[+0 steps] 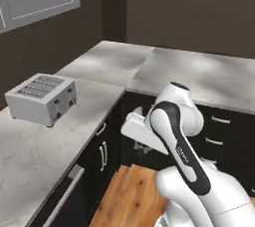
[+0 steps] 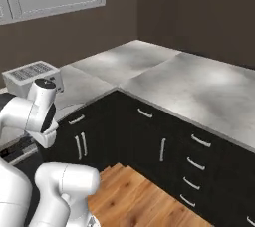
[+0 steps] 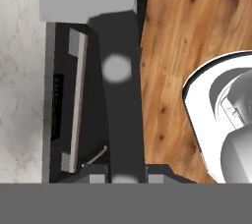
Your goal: Move the cutting board and knife to the sink. Then move spray from the cabinet to the counter.
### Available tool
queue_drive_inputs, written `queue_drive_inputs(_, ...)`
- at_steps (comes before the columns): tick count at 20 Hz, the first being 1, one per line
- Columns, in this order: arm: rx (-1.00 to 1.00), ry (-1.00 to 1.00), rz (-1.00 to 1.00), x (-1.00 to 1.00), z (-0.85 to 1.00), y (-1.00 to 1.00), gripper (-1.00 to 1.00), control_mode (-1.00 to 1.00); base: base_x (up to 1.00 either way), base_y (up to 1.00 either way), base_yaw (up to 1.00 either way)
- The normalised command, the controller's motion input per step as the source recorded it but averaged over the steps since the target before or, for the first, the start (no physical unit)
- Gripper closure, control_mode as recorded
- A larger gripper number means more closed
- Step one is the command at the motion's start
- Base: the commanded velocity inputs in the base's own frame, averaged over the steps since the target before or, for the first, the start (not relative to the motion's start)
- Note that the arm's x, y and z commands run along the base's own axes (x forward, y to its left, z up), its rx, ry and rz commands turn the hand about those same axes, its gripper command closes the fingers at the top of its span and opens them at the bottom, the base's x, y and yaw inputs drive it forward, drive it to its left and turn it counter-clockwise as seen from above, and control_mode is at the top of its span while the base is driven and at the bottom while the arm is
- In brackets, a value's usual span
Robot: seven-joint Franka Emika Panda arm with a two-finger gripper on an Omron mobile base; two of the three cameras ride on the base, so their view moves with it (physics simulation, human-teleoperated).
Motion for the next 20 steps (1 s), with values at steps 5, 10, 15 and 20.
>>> queue_drive_inputs(5, 0.0, 0.0, 0.0, 0.0, 0.0, 0.0, 1.0, 1.0, 0.03, 0.0, -0.82)
queue_drive_inputs(10, 0.0, 0.0, 0.0, 0.0, 0.0, 0.0, 1.0, 1.0, 0.05, 0.0, -0.8)
queue_drive_inputs(15, 0.0, 0.0, 0.0, 0.0, 0.0, 0.0, 1.0, 1.0, 0.11, -0.02, -0.71)
queue_drive_inputs(20, 0.0, 0.0, 0.0, 0.0, 0.0, 0.0, 1.0, 1.0, 0.1, -0.03, -0.72)
